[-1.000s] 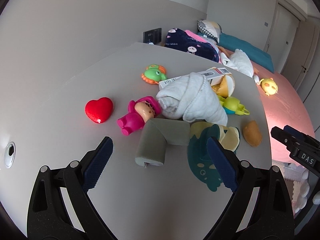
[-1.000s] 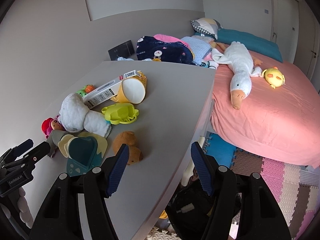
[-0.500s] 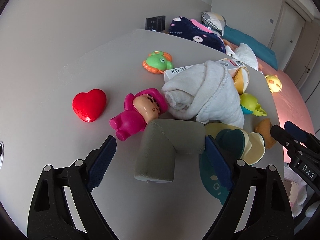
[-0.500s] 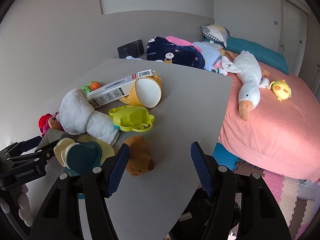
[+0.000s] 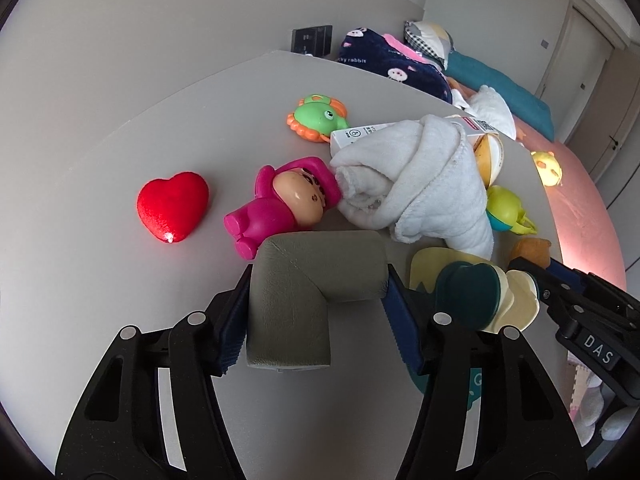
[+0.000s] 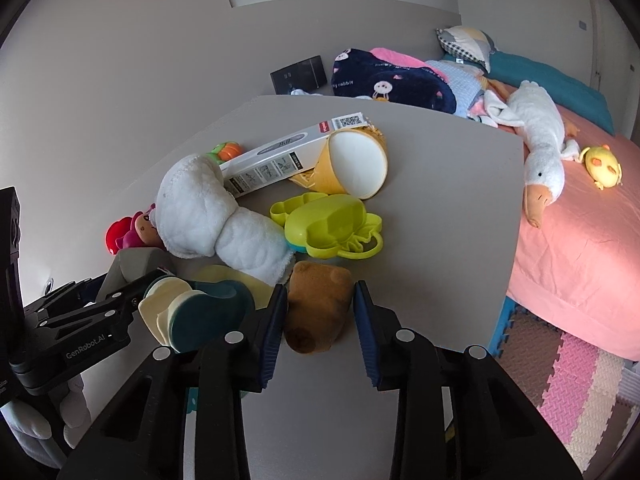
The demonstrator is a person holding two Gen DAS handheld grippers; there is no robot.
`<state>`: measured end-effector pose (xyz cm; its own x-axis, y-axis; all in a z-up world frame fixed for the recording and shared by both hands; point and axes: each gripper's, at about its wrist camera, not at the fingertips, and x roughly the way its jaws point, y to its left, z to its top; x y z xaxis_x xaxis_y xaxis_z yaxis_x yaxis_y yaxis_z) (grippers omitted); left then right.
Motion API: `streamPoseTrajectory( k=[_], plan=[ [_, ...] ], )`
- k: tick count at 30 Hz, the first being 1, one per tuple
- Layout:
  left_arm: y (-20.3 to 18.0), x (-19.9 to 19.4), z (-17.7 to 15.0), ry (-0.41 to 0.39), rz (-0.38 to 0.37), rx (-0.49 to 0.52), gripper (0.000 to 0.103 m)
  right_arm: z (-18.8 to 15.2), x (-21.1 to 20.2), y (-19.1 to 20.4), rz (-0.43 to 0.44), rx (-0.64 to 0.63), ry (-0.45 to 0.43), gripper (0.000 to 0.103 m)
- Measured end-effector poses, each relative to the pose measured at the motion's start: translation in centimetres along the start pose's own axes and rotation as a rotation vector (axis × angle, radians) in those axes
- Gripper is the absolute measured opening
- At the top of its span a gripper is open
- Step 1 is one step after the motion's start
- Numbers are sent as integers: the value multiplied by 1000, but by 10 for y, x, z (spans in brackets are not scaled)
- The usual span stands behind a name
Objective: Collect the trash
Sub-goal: 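Carry the corner guard and teddy bear over the trash bag and release both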
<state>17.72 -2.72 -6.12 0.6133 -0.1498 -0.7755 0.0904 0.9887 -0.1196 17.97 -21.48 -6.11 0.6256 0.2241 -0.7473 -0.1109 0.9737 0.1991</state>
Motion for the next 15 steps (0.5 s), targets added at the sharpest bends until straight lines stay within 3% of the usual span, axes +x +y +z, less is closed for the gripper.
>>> streamPoseTrajectory(
  k=[15],
  plan=[
    [3,-13,-3,-14,11,-21,59,-6,-29,3,-10,-7,-24,32]
  ],
)
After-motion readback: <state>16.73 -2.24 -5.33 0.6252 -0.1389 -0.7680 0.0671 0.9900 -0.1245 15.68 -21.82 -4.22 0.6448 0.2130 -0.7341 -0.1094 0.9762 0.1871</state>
